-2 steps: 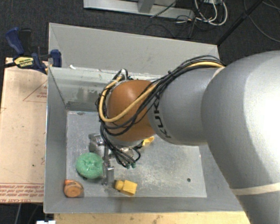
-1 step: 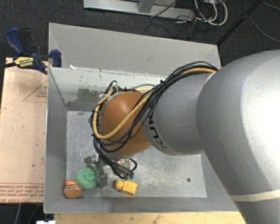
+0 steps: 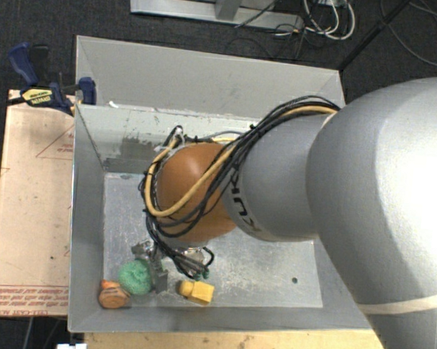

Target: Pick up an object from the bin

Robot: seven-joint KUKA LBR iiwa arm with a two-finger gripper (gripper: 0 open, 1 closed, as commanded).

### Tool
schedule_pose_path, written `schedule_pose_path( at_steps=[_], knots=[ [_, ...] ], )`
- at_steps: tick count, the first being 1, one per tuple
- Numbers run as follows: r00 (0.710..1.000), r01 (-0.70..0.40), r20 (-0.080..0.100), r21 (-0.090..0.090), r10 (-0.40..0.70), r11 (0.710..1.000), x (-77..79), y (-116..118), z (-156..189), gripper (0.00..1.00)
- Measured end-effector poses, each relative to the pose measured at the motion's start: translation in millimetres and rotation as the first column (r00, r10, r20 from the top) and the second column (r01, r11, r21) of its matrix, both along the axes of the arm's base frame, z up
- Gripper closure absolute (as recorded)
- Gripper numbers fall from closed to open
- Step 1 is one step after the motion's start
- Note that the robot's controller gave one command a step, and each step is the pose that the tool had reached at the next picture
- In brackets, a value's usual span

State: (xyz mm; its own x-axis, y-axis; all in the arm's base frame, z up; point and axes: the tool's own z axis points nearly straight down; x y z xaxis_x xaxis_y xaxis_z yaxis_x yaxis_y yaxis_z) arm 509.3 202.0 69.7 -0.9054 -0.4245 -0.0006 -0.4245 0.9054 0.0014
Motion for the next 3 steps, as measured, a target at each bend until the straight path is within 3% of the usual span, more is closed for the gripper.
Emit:
schedule_pose_path(
  at_steps=[1,2,3],
  knots=[
    [1.0,-0.006,-0.005,-0.002,0.006,1.0,6.4,-8,51,1.0],
    [0.999,-0.046,0.013,0.003,0.046,0.999,10.2,21,56,1.0],
    [0.998,-0.057,0.0,0.002,0.057,0.998,6.5,27,42,1.0]
  ],
)
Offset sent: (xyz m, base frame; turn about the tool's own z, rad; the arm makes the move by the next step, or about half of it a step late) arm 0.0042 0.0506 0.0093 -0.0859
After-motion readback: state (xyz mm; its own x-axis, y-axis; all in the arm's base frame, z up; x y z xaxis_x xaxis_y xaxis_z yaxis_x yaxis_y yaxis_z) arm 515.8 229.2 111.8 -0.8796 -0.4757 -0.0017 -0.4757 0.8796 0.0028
